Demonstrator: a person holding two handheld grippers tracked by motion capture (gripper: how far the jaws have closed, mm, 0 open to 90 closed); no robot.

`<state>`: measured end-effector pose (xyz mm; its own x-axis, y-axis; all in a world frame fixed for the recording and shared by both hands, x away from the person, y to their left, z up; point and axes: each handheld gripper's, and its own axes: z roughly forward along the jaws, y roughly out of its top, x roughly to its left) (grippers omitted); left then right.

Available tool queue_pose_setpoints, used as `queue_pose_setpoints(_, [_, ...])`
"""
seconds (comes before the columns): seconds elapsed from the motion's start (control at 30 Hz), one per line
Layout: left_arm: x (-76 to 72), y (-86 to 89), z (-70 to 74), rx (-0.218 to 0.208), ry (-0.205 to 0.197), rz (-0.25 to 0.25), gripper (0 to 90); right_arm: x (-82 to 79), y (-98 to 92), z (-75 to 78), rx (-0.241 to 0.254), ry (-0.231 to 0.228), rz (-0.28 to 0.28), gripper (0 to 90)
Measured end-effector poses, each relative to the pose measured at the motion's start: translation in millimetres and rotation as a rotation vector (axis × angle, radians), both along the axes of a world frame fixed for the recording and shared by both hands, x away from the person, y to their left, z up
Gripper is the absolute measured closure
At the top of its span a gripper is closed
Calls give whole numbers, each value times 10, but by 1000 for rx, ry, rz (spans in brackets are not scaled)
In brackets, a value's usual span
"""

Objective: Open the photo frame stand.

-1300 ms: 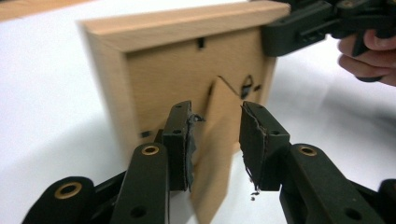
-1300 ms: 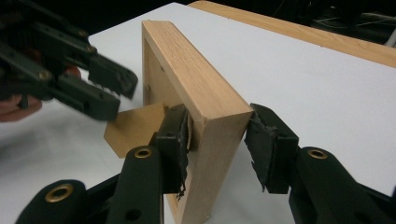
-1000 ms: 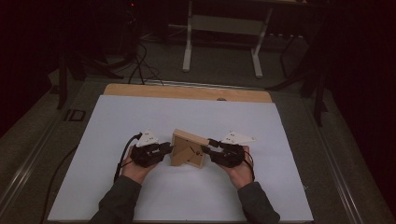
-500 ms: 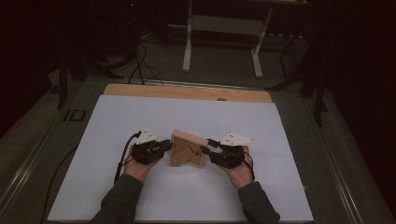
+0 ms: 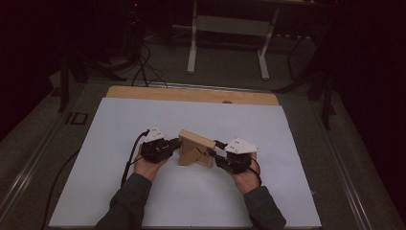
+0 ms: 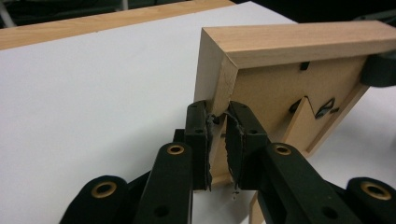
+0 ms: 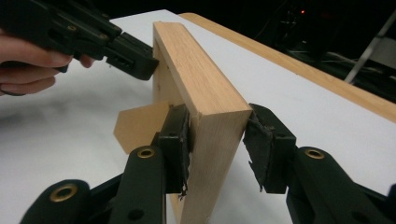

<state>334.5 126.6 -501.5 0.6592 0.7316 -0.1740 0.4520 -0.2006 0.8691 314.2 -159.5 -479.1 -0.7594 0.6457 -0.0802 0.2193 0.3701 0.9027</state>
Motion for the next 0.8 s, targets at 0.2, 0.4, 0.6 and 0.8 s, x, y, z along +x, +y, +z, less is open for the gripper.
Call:
queue_pose_setpoints(0.2, [-41, 34, 42, -41, 8, -14, 780, 2, -41, -13, 34, 89, 74, 589])
queue_pose_setpoints(0.4, [-145, 57, 5, -23, 48, -43, 708, -18, -39, -24, 45, 125, 86, 578])
queue_pose_setpoints(0.6, [-267, 92, -144, 27, 107, -108, 697, -25, -27, -26, 51, 130, 77, 575])
queue_pose_setpoints(0.8, [-254, 54, -191, 45, 119, -129, 680, -49, -7, -23, 44, 128, 76, 570])
